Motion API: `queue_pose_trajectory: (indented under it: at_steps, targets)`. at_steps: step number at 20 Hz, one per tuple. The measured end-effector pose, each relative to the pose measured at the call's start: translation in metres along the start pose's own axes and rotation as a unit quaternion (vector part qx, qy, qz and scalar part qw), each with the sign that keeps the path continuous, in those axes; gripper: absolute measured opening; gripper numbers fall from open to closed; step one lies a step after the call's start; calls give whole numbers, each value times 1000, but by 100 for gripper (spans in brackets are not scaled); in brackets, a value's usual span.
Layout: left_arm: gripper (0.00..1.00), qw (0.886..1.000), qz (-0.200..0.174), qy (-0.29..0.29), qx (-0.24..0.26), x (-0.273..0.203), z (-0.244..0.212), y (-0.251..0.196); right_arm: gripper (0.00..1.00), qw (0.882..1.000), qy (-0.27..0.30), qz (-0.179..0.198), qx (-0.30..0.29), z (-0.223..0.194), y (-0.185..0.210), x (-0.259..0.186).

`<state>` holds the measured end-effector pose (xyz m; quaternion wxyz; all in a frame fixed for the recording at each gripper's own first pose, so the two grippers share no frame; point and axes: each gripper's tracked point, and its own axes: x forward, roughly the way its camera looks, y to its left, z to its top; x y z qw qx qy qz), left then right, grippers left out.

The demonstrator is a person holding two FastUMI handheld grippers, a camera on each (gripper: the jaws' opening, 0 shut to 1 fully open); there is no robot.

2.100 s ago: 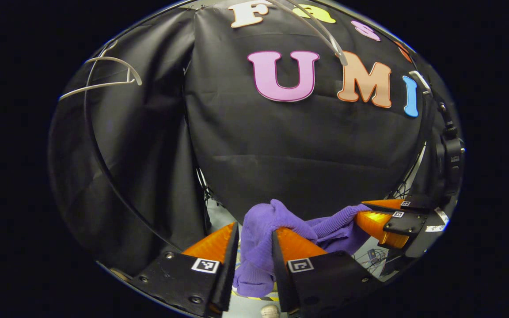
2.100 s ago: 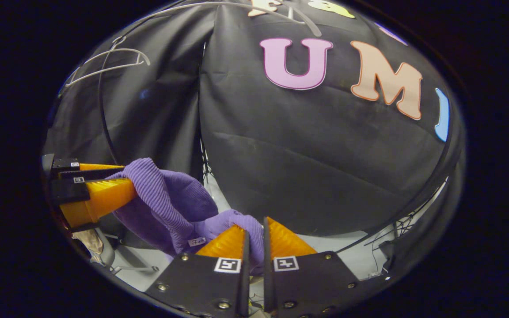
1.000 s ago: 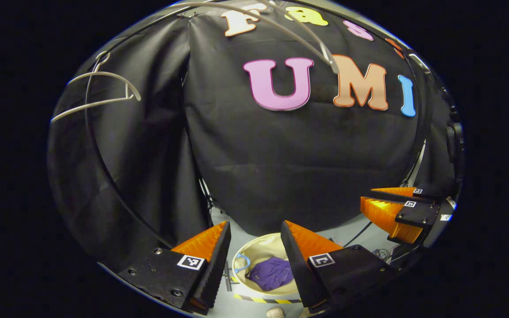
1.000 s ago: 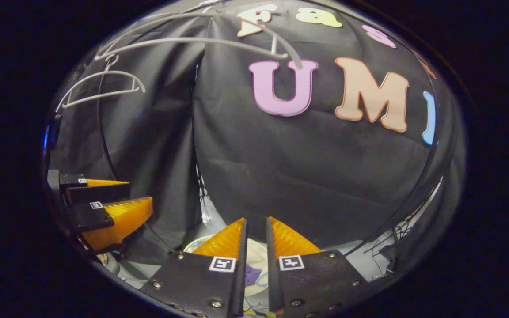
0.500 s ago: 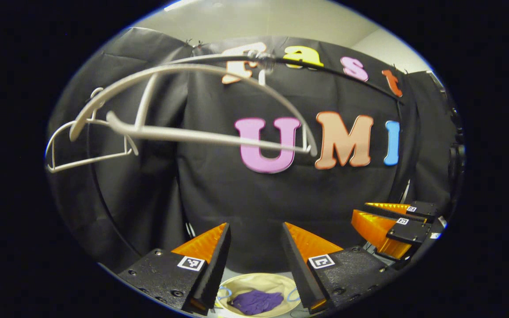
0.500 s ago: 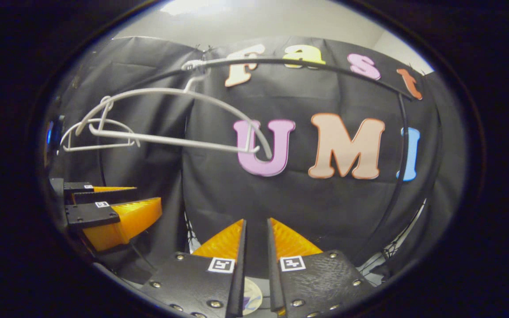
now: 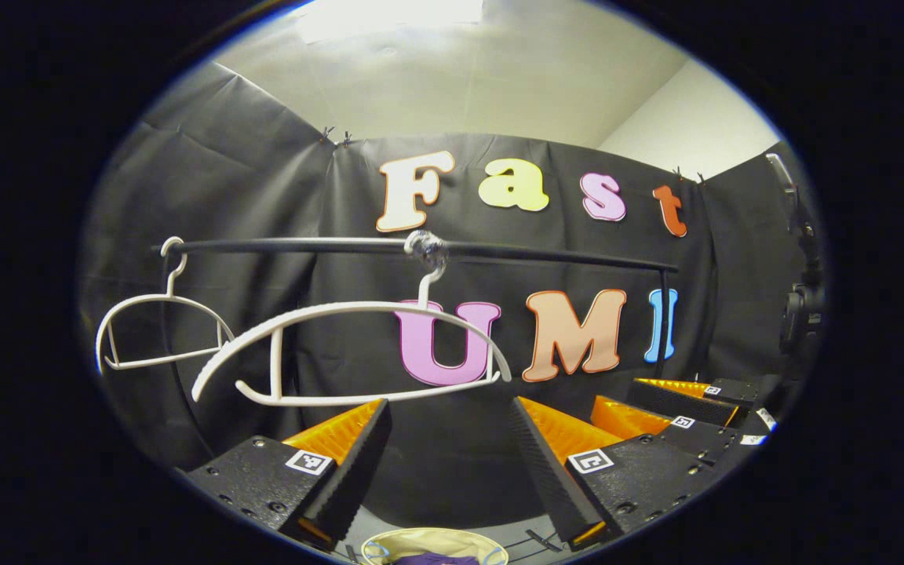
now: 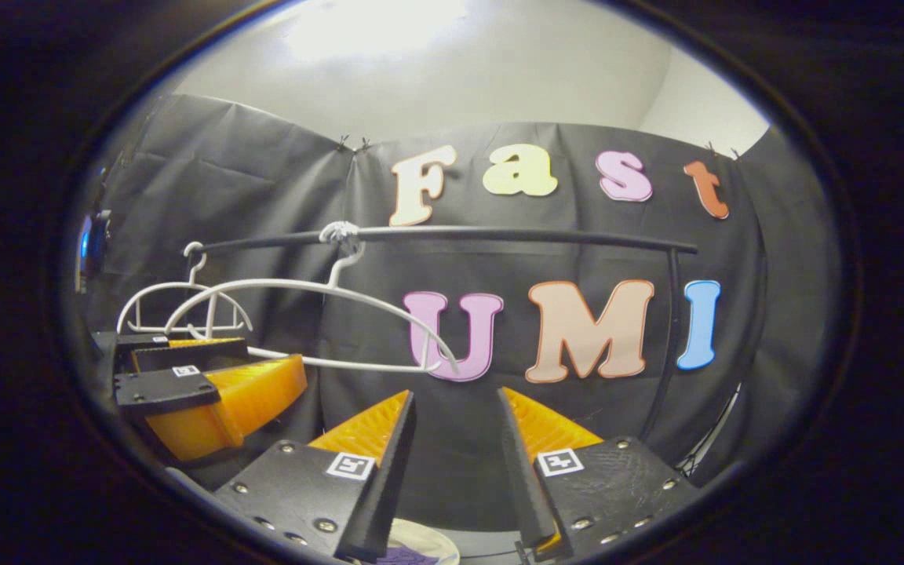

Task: Grasp the clothes on the hanger with both hands and then place them into the laundry hamper below.

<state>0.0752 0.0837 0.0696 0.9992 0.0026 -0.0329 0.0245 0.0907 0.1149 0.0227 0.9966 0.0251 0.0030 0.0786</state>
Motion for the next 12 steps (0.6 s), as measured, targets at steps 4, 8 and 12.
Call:
queue_pose_trajectory:
  at_steps: [4,8,12]
  targets:
    - [93,1000,-6,-9,4,-3,9,-5,92,1000,-15,-6,5,16,2,-10]
    - [92,1000,-10,-19,4,-10,20,-10,92,1000,-21,-16,16,23,-5,-19]
    - [92,1000,-14,-26,0,-18,26,-15,95,999,-29,-30,29,27,-20,-29]
